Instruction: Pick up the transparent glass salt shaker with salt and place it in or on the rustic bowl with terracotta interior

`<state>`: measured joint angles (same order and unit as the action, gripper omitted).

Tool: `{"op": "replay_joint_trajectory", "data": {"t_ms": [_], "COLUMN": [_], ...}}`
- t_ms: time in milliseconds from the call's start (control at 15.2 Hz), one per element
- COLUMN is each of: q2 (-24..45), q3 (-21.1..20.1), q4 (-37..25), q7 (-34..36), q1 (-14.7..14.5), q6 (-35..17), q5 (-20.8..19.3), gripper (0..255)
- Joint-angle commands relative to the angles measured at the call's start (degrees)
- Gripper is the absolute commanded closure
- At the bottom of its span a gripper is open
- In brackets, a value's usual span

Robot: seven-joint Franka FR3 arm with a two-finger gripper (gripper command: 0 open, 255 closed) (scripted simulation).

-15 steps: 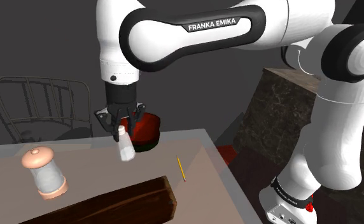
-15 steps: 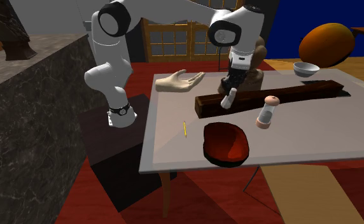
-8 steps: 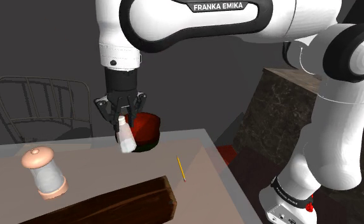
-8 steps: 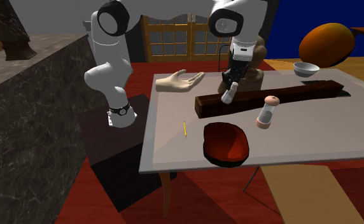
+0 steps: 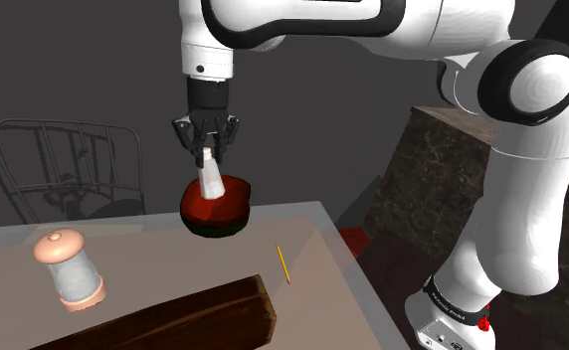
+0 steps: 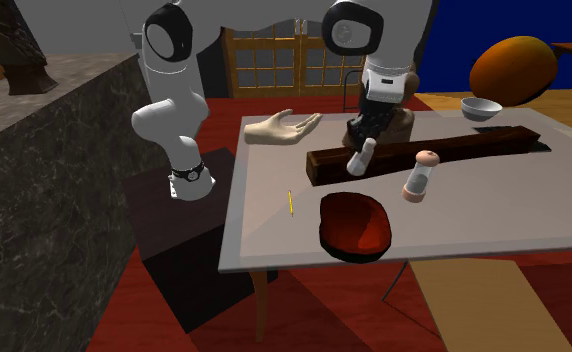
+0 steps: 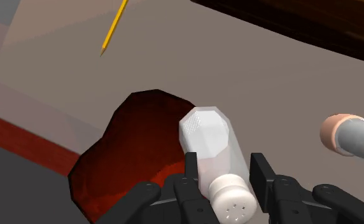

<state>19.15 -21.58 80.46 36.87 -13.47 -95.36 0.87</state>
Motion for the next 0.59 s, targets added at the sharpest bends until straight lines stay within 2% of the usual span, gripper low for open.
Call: {"op": "replay_joint_trajectory", "data": {"t_ms": [0,330,528], "q2": [1.3,5.6,5.0], "q3": [0.8,2.6,2.6], "q4": [-2.8,-11.2,-8.0], "q7": [-2.1,-6.8,-7.1], "q1": [1.3,3.9,4.2], "q6": [1.8,6.6,4.0], "q5": [-0.3,-1.3,-1.2], "gripper": [255,255,255]}}
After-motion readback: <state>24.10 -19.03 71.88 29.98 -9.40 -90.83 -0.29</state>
